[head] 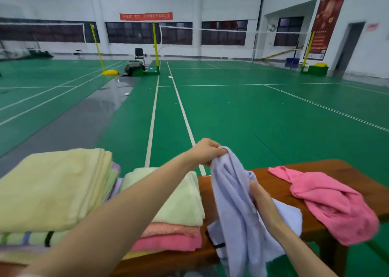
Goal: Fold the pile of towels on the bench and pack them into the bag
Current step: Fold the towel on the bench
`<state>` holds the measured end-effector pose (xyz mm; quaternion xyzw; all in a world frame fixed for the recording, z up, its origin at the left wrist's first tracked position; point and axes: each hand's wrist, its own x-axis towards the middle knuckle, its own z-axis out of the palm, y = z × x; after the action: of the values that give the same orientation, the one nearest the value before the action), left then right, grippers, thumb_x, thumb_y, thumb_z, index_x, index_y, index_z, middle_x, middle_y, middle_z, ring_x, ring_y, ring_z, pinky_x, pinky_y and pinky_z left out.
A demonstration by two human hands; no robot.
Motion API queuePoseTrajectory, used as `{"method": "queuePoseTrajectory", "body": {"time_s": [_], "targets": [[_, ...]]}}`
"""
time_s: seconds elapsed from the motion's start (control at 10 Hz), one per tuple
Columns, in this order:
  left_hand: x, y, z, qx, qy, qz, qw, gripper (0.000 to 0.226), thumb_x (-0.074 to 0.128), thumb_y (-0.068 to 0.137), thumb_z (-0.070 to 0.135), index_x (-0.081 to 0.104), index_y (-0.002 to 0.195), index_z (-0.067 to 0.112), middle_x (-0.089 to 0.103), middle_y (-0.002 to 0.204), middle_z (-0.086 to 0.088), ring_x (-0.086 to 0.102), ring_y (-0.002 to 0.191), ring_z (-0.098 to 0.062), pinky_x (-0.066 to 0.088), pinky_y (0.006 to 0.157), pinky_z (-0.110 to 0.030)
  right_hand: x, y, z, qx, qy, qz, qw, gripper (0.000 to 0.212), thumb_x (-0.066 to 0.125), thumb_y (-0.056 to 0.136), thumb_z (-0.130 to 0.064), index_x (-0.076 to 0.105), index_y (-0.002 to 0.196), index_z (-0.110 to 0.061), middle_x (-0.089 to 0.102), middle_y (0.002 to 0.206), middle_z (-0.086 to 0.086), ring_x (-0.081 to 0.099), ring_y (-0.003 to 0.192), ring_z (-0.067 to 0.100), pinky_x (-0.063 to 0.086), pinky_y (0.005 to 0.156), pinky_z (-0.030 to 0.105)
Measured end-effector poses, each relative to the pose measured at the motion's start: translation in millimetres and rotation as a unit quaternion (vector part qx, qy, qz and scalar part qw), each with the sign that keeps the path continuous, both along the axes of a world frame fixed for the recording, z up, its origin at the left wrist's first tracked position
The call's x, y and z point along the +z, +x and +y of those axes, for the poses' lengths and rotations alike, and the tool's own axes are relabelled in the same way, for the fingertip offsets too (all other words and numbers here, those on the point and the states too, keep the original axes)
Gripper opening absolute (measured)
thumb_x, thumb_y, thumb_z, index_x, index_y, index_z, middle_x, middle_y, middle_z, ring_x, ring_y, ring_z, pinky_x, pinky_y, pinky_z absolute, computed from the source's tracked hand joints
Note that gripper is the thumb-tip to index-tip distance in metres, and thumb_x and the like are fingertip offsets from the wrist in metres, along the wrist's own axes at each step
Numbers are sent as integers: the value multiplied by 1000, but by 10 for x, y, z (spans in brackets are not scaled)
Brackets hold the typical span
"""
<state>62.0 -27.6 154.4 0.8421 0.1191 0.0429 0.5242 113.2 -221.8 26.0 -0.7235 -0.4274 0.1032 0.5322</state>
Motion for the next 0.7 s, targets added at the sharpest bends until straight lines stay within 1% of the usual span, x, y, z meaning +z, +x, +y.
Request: {"method": "queuePoseTrajectory", "body": {"time_s": [0.1,0.2,0.3,0.4,0.5,0.6,0.7], "targets": [[-159,-134,170,39,-35,-4,999,18,49,95,20,62,90,9,59,84,-5,54,74,-15,48,67,-25,180,-83,224,-75,-110,2,991,74,79,69,-38,41,132,-25,38,133,-13,33,128,9,32,106,33],[-481,-279,328,68,-66,-11,995,17,49,95,20,63,89,13,60,80,-1,56,74,-16,48,71,-28,199,-56,407,-119,-141,-50,982,31,73,78,-18,62,108,-17,58,117,-2,51,111,15,39,91,26],[-759,-430,434,85,-160,-52,982,17,52,94,18,65,85,9,64,79,-6,57,71,-19,46,65,-28,211,-23,444,-170,-89,-35,981,16,63,84,-5,63,76,-18,67,84,3,59,84,19,42,71,22],[-876,-510,467,76,-228,-110,964,12,58,89,10,68,82,8,66,74,-4,58,67,-13,46,60,-22,196,27,466,-176,-77,-35,981,22,64,86,-6,62,72,-23,66,78,-1,58,76,15,40,62,12],[-888,-536,433,56,-218,-118,967,13,67,83,15,69,70,12,62,66,-2,55,60,-10,44,56,-19,214,0,471,-193,-61,-38,979,27,63,87,-7,59,70,-28,65,74,-5,58,74,16,39,60,11],[-925,-520,415,55,-173,-132,974,30,69,83,27,60,66,5,46,65,-7,40,58,-12,33,53,-19,326,-143,545,-205,8,-26,978,14,66,85,-15,60,86,-27,65,90,-6,60,87,16,41,69,6],[-930,-506,394,40,-151,-142,978,47,68,72,50,60,72,3,39,70,-7,32,66,-15,26,55,-27,428,-349,681,-178,-40,-88,979,30,78,72,-30,55,90,-37,59,89,-12,56,79,8,44,66,16]]}}
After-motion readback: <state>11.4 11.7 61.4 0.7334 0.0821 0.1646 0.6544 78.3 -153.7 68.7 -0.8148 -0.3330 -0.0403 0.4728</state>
